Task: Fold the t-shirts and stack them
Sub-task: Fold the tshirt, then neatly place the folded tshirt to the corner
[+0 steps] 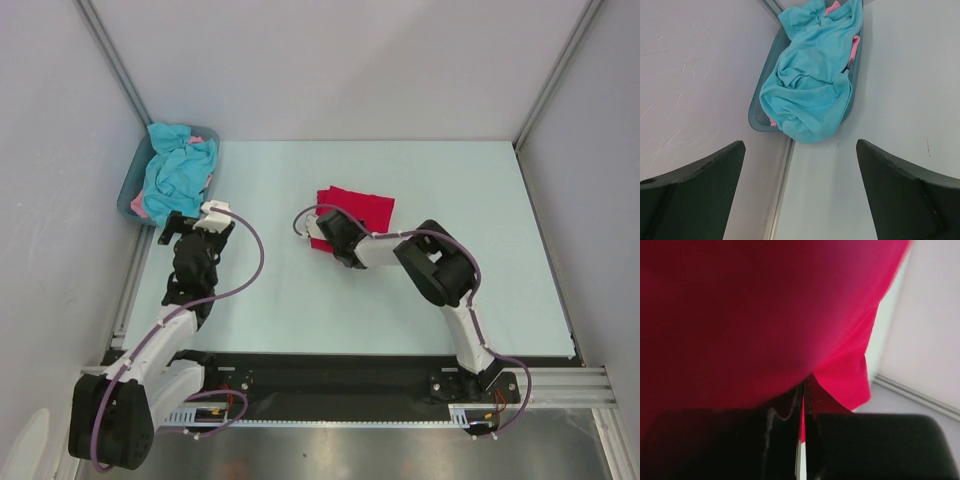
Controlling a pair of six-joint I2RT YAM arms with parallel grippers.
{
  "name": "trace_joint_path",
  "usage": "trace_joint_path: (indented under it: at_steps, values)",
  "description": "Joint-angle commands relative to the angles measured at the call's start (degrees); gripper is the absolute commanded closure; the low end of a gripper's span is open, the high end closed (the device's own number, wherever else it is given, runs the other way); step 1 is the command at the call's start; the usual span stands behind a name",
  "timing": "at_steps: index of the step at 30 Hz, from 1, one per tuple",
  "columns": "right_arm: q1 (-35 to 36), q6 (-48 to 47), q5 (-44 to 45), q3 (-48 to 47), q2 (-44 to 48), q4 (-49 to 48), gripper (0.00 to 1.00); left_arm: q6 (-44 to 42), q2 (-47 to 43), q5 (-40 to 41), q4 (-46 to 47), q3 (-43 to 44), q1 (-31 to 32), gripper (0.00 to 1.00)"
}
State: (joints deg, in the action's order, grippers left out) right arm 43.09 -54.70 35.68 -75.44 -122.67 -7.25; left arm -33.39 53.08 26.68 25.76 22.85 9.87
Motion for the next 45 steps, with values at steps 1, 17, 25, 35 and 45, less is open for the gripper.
trace_joint_path:
  at_steps: [1, 17, 25, 35, 45]
  values:
    - [2.2, 1.1, -0.3, 2.4, -3.2, -1.8, 1.00, 1.2, -1.5, -0.9, 0.8, 1.8, -0.6, 0.00]
    - [0.1, 5.7, 2.1, -5.5, 11.1, 9.6, 0.39, 0.4, -0.5, -10.1, -2.6, 2.5, -0.6, 0.00]
    - [-7.3, 26.1, -7.6, -17.2, 21.2, 33.0, 0.03, 3.4, 3.1, -25.2, -14.8, 8.3, -0.4, 0.00]
    - [-6.4, 36.2, -27.3, -16.6, 19.7, 42.6, 0.75, 0.7, 14.2, -32.9, -22.3, 14.7, 1.6, 0.67]
    - [-1.5, 35.6, -33.7, -19.4, 13.5, 40.9, 1.00, 3.4, 6.3, -27.3, -14.7, 8.0, 0.6, 1.00]
